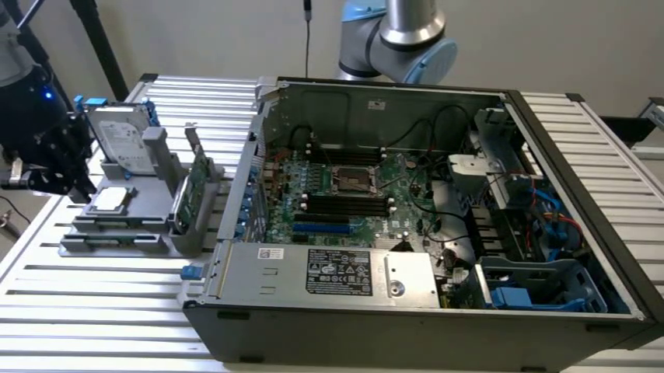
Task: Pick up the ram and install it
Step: 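Pick up the ram and move it above insertion slot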
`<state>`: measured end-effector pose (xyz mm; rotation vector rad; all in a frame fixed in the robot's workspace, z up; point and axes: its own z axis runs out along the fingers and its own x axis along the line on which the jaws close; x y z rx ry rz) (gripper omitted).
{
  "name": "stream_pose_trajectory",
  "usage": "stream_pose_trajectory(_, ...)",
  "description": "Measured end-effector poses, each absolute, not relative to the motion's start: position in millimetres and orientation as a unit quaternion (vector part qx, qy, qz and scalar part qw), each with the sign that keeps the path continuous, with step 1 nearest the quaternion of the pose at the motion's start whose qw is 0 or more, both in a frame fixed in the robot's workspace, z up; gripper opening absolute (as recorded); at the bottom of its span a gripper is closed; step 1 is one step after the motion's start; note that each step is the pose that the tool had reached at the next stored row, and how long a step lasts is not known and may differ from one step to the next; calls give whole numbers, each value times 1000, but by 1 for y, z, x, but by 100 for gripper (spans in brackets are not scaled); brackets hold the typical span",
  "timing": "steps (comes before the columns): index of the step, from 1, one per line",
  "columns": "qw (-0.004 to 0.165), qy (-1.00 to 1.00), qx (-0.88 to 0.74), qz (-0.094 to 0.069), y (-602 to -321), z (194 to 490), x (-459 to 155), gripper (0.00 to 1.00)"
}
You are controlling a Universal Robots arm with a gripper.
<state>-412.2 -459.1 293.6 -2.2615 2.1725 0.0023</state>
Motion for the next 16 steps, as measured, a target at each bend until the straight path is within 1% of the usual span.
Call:
stream_pose_trajectory(1,3,693,-721,1,-459,293,-412,30)
stream_pose_trajectory(3,3,692,-722,3,-459,292,-412,30)
stream_pose_trajectory(4,3,691,-723,3,-459,291,-412,36)
stream_pose_trajectory(16,2,686,-727,7,-458,277,-415,36)
